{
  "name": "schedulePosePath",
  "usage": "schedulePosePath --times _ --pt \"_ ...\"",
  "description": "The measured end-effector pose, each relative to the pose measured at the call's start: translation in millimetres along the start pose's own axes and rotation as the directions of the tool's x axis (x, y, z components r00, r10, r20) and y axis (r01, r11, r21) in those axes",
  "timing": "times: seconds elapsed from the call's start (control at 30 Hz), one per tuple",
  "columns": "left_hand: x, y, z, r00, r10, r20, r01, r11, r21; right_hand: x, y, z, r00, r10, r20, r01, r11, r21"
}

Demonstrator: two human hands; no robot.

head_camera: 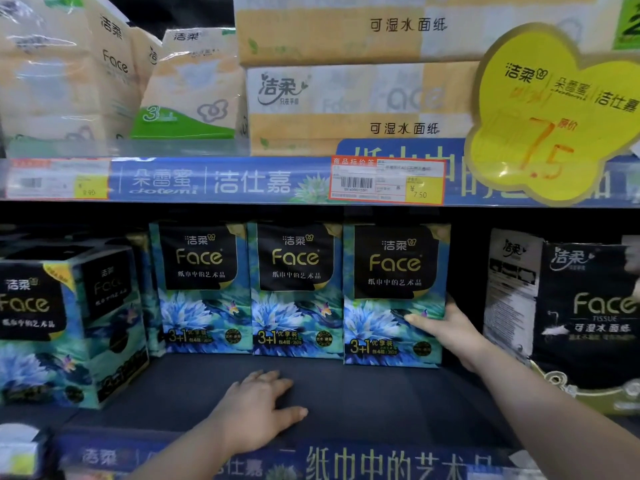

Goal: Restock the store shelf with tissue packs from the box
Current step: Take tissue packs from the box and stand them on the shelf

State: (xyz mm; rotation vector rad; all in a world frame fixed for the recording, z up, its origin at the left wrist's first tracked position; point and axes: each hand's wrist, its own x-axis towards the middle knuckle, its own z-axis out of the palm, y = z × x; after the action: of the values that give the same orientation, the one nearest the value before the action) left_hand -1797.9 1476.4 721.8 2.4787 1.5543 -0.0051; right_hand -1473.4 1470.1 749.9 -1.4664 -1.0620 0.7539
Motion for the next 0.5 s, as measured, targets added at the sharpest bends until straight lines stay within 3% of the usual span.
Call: schedulePosePath --times 0.2,0.5 --pt "0.4 0.8 0.2 1.0 0.0 -0.004 0.0 1.0 0.001 -2.1 -3.4 -3.8 0.996 -0.078 -0.039 0.07 0.984 -0.165" --pt "0.4 -0.6 1.1 1.0 0.0 -0.013 0.0 1.0 -0.006 1.0 -8.4 4.1 0.999 -0.037 -0.038 0.033 0.994 -0.107"
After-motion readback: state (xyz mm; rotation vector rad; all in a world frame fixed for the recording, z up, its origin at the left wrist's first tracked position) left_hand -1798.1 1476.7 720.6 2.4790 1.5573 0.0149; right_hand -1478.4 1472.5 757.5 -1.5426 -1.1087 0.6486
